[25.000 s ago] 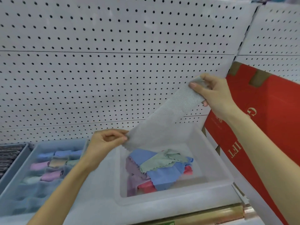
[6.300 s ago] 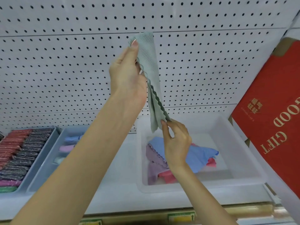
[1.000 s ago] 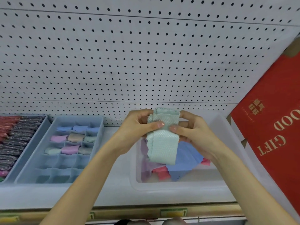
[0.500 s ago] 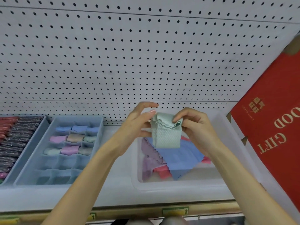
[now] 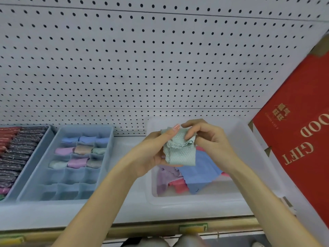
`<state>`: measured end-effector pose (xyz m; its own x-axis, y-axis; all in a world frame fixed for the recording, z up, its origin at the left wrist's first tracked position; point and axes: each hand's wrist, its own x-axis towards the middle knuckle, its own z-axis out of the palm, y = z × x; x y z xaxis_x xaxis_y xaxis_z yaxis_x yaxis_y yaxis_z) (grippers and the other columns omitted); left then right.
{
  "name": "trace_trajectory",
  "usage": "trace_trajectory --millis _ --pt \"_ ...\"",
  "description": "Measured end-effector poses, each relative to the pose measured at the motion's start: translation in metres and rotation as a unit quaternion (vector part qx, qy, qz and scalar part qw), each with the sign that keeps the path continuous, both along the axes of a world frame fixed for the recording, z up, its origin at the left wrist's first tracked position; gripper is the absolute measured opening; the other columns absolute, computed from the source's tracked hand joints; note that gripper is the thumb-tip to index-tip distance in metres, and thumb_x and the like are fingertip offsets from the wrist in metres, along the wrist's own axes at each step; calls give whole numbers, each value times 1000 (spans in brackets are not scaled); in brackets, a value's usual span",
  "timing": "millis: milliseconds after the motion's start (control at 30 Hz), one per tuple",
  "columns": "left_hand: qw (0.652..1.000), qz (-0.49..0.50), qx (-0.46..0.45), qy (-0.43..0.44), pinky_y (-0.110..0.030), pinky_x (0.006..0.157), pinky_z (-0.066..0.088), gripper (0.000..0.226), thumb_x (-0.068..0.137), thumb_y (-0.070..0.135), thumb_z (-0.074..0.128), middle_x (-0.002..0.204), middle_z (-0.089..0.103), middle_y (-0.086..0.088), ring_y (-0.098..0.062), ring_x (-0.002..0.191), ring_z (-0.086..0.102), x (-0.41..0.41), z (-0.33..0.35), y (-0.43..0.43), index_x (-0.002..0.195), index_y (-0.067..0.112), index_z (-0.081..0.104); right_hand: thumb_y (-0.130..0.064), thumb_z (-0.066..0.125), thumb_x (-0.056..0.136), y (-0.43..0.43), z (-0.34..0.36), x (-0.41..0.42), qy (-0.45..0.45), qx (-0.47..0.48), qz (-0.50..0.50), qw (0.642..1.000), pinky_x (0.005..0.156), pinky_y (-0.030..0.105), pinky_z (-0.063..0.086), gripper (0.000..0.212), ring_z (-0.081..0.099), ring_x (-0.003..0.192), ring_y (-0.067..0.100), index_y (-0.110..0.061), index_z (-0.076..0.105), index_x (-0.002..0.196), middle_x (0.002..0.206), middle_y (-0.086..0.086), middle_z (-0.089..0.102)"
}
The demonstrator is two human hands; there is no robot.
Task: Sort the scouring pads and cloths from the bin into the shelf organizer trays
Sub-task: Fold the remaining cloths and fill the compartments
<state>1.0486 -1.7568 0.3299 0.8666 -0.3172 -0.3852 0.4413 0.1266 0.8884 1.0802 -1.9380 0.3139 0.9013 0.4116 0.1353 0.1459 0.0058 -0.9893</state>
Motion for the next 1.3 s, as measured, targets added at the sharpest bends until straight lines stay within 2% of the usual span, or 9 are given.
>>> trace_trajectory --millis 267,367,500,600,767,900,1000,1167,1300 --pt "1000 20 12 18 -35 67 60 23 94 21 58 107 73 -11 -23 94 71 -4 -3 5 113 8 65 18 44 72 0 -10 0 33 24 10 999 72 17 47 48 63 86 7 -21 70 66 91 -11 67" --pt "998 61 23 9 -30 60 58 21 92 17 62 102 73 -11 -19 85 72 -4 -5 5 110 7 65 16 44 74 1 -11 -1 31 0 9 999 74 13 46 39 62 95 5 -14 69 75 101 -9 68" --pt "992 120 2 29 -31 60 58 20 92 14 62 100 74 -12 -20 80 71 -4 -7 7 109 5 66 0 48 68 -8 -17 -6 -202 -188 15 961 102 19 38 66 38 133 9 -43 57 116 141 -14 40" --pt "992 118 -11 46 -34 68 61 16 91 16 62 95 75 -9 -20 81 71 -5 -9 10 105 9 69 -19 65 78 -7 -26 -9 -328 -247 26 912 110 23 30 53 32 135 13 -42 52 124 148 -7 31" --pt "989 127 -50 56 -38 79 60 16 93 7 59 99 74 -14 -28 89 72 -10 -17 9 104 6 69 -40 68 80 4 -29 -3 -302 -187 4 935 105 20 32 17 43 127 10 -35 64 96 137 -13 44" --pt "991 119 47 -28 -37 87 58 26 87 -5 58 103 72 -16 -27 99 70 -13 -29 12 106 6 71 -42 67 81 14 -35 -1 -191 -115 6 975 101 20 37 11 54 117 9 -31 66 84 131 -19 50" --pt "986 121 107 -49 -36 81 59 27 74 5 70 98 72 -19 -27 94 70 -15 -37 12 101 6 74 -38 68 79 21 -44 -2 -141 -91 27 985 94 16 40 5 57 113 7 -35 67 83 126 -22 54" --pt "981 131 141 14 -38 80 60 15 82 0 68 92 72 -23 -20 84 68 -21 -50 13 95 3 75 -47 61 88 17 -62 2 -218 -102 81 967 94 19 39 19 58 109 4 -29 66 90 114 -24 62" --pt "979 170 51 101 -31 76 60 22 92 -6 52 95 73 -17 -22 85 72 -29 -58 13 100 -2 71 -46 59 90 7 -74 7 -285 -128 75 947 79 23 39 16 57 81 5 -31 64 89 82 -16 63"
